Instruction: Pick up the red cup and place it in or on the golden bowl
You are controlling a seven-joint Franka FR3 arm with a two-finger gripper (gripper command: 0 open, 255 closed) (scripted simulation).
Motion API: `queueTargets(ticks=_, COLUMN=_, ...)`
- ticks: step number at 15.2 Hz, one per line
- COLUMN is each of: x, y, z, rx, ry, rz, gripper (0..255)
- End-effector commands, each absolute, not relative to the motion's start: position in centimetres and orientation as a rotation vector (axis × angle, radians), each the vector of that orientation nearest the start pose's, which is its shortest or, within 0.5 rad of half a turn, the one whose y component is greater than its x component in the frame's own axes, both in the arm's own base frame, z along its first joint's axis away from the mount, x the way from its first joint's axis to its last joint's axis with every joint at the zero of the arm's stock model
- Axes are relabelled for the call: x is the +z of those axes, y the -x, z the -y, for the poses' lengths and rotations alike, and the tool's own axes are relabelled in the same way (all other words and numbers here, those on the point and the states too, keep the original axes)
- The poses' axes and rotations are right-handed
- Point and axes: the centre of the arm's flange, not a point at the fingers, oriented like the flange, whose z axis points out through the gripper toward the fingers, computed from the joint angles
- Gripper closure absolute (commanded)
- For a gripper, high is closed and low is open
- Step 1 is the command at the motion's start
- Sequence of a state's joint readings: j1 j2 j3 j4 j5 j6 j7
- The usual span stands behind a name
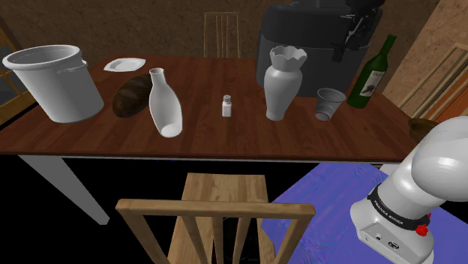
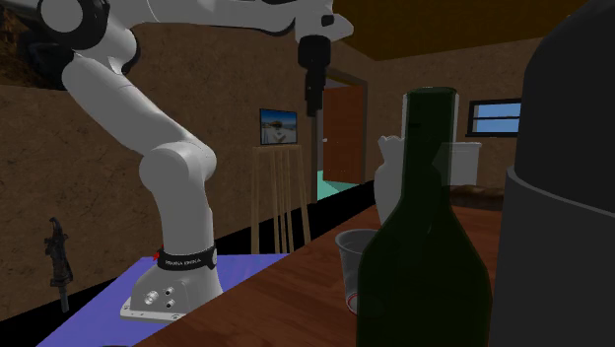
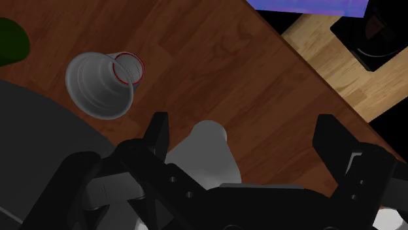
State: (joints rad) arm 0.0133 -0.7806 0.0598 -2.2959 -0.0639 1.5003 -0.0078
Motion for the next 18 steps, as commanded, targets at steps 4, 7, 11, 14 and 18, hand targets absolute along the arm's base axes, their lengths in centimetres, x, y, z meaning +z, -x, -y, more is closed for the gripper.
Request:
queueTargets(ticks=4, x=58.1, y=-31.4, z=0.0, rx=0.033, ry=3.252, rz=0.085, gripper=0)
queueTargets(ticks=7, x=55.0, y=-32.7, z=2.3, rx=0.045, ry=3.258, rz=0.073, gripper=0)
queueTargets(ticks=11, x=51.0, y=-34.3, z=5.2, rx=0.061, ry=3.265, rz=0.057, gripper=0)
queueTargets(ticks=14, x=48.0, y=-35.5, z=7.5, rx=0.073, ry=3.27, rz=0.045, gripper=0)
queueTargets(ticks=18, x=44.0, y=-37.0, z=10.6, rx=0.089, ry=3.277, rz=0.029, gripper=0)
